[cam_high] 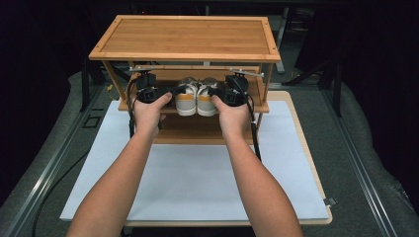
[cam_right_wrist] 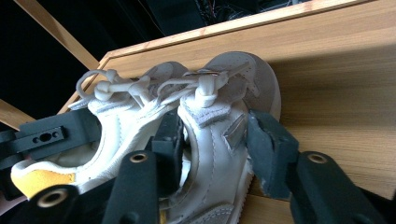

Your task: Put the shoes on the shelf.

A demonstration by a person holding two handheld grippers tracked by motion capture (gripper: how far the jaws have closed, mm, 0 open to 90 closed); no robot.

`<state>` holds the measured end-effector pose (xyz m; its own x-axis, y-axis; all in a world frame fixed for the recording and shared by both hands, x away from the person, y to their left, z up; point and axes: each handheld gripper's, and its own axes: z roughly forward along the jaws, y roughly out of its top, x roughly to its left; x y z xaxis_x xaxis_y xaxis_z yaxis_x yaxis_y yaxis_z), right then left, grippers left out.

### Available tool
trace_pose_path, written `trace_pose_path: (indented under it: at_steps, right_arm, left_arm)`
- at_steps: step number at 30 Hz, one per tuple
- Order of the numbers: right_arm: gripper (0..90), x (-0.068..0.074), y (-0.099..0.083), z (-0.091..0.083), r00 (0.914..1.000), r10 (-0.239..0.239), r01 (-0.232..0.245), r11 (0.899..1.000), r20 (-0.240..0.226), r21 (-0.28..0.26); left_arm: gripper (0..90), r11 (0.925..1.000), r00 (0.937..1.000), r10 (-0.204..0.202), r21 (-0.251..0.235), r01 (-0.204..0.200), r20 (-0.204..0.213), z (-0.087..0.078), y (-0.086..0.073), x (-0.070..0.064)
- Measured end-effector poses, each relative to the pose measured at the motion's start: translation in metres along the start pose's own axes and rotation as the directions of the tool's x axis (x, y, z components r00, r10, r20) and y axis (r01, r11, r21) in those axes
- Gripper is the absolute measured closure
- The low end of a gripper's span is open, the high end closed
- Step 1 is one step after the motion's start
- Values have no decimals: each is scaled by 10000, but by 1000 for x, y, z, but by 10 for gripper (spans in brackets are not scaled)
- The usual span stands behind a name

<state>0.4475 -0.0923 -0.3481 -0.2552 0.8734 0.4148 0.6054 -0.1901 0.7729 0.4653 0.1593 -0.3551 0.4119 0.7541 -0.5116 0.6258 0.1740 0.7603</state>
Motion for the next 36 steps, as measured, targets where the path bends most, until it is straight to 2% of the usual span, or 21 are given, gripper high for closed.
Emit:
trace_pose_path:
  at_steps: [1,2,3,5,8,13,14,27,29,31,34,36]
  right_arm:
    - [534,0,0,2,9999,123,-125,9996,-96,-233]
    - [520,0,0,2,9995,261,-265,9994,-157,-236]
    - [520,0,1,2,9995,279,-282,9994,-170,-186]
    - [525,-1,2,1,9995,242,-245,9996,-195,-139]
    - [529,-1,4,-2,9997,196,-198,9997,-126,-141]
    - [536,-1,5,-8,9999,103,-105,9997,-127,-213]
    - [537,-1,6,-10,9998,76,-81,9997,-204,-214]
    - [578,2,3,-27,9996,-122,109,9988,-270,-474]
    - [603,2,2,-29,9993,-214,199,9987,-318,-466]
    - [633,2,1,-32,9980,-548,530,9972,-329,-530]
    - [631,1,-1,-34,9959,-867,852,9948,-254,-554]
    - [619,1,-1,-36,9943,-992,973,9941,-384,-488]
  left_arm:
    - [503,10000,10000,-15,-25,15,-5,0,0,-1]
    - [501,9998,9999,133,118,-133,-40,0,1,-1]
    - [495,10000,10000,68,71,-67,-52,0,1,-2]
    - [489,9995,9995,297,147,-295,-119,-1,2,-2]
    - [485,9999,9998,161,28,-161,-113,-3,3,-5]
    - [485,9997,9997,227,-53,-228,-81,-9,3,-7]
    - [486,9993,9993,368,12,-368,-67,-11,4,-7]
    - [485,9961,9966,817,-325,-819,-90,-33,4,-14]
    - [481,9955,9960,885,-322,-889,-122,-36,3,-15]
    - [475,9949,9955,947,-349,-948,-48,-37,3,-15]
    - [471,9948,9959,906,-468,-904,27,-39,2,-14]
    - [471,9947,9960,893,-506,-891,26,-39,1,-14]
